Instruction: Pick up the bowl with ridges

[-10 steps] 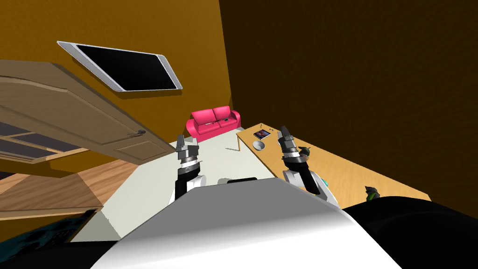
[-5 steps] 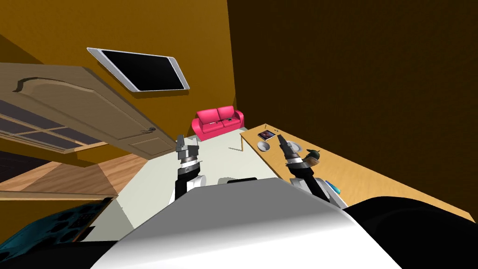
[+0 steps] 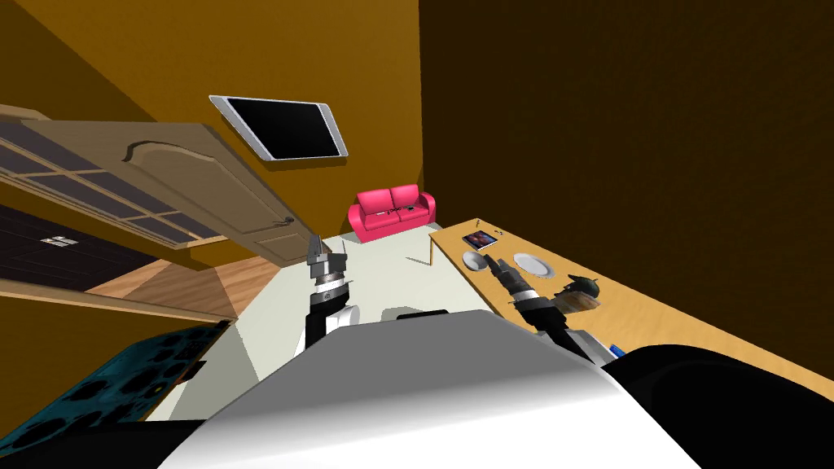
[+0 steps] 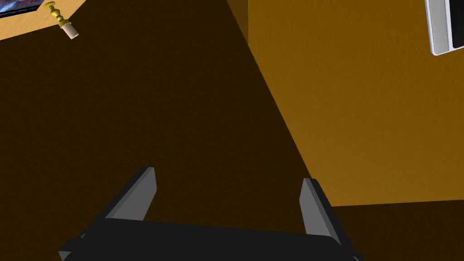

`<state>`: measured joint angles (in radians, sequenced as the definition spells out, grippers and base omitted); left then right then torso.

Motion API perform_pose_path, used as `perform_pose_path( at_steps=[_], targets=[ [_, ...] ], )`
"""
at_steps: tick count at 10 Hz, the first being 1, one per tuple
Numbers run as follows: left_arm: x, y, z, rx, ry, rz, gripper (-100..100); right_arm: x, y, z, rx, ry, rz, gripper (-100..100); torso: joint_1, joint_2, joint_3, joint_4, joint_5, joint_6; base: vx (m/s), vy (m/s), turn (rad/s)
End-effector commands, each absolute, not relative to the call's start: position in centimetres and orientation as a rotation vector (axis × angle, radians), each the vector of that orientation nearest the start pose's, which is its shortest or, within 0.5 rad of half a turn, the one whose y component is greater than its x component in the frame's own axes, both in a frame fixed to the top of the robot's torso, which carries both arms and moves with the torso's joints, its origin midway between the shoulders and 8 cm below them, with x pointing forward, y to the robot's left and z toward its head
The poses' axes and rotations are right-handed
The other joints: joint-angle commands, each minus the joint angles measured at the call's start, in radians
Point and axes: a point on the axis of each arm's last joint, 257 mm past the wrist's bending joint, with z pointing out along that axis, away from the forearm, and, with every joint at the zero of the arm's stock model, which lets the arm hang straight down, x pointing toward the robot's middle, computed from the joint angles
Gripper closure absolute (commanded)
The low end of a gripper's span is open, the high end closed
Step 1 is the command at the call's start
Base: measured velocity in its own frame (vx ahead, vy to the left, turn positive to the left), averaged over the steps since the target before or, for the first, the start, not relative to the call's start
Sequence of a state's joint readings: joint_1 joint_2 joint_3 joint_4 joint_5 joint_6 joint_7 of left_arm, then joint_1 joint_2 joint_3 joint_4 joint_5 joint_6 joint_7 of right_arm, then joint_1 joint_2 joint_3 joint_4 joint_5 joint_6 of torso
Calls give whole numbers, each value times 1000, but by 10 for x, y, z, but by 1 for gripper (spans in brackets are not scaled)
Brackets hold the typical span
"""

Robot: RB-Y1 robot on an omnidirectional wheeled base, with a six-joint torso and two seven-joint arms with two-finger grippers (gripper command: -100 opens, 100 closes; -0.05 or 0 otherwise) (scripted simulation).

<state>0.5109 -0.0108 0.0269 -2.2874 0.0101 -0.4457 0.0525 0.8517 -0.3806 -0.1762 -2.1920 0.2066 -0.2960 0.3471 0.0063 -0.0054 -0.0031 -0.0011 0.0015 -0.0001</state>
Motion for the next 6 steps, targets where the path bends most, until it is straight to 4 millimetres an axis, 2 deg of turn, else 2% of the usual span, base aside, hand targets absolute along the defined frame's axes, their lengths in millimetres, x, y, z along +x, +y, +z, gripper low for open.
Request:
perform_pose_path(
  at_steps=[1, 4, 5, 6],
  targets=[
    [348, 294, 14, -735, 616, -1313, 0, 298, -383, -194, 346, 1591, 297, -100, 0, 0, 0, 0, 0, 0, 120, 92, 178],
    [348, 294, 14, -735, 616, -1313, 0, 254, -413, -258, 252, 1815, 102, -100, -2, -2, -1, 0, 0, 0, 132, 65, 212],
    [348, 294, 14, -735, 616, -1313, 0, 253, -413, -258, 246, 1818, 97, -100, -3, -3, -2, -1, 0, 0, 101, 40, 71],
    [348, 294, 14, -735, 616, -1312, 0, 235, -423, -279, 206, 1894, 33, -100, -3, -1, -1, 0, -1, 0, 91, 40, 127]
  ],
)
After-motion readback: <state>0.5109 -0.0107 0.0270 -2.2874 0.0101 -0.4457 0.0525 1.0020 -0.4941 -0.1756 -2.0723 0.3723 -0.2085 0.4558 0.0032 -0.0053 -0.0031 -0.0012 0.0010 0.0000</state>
